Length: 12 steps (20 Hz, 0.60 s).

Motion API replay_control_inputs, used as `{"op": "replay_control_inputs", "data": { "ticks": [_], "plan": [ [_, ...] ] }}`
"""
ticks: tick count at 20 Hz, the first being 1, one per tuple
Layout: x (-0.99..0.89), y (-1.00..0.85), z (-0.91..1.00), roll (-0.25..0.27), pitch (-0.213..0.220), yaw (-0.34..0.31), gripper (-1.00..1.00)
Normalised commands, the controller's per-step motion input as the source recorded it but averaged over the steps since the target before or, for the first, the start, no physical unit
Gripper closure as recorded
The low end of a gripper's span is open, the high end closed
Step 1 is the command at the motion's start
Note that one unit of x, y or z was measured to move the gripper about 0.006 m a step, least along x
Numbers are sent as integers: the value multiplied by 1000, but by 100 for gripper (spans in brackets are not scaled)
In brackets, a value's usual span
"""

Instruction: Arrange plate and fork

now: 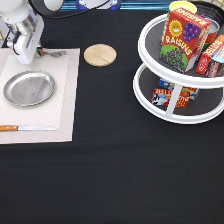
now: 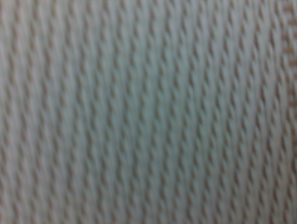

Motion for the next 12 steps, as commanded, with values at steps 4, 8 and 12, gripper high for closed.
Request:
{"op": "replay_control_inputs", "data": {
  "ticks": [4, 8, 12],
  "plan": [
    [661, -533, 157, 138, 131, 15, 100],
    [499, -426, 0, 99, 107, 49, 100],
    [469, -283, -9, 51, 83, 67, 100]
  ]
}}
